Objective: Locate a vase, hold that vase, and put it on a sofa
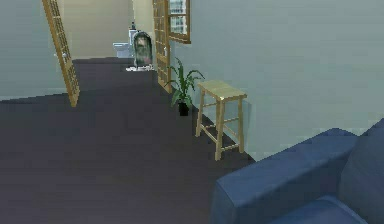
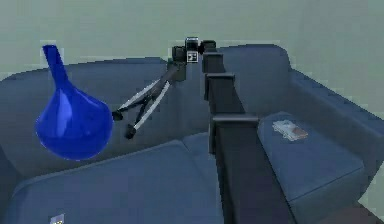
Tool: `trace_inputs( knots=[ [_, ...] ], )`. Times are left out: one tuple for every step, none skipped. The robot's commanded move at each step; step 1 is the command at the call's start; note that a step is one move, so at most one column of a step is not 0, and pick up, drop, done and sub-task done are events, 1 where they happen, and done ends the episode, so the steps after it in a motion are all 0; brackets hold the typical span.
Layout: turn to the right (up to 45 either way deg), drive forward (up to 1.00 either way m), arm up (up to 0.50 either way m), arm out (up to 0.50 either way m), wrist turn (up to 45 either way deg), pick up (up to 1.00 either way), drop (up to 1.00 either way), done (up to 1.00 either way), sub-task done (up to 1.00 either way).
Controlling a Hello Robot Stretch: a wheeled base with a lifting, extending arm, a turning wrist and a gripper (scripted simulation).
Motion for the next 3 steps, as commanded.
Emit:
trace_inputs(
  knots=[
    [0.0, 0.00, 0.00, 0.00, 45.0, 0.00, 0.00, 0.00, 0.00],
    [0.0, 0.00, 0.00, 0.00, 45.0, 0.00, 0.00, 0.00, 0.00],
    [0.0, 0.00, 0.00, 0.00, 36.0, 0.00, 0.00, 0.00, 0.00]
  ],
)
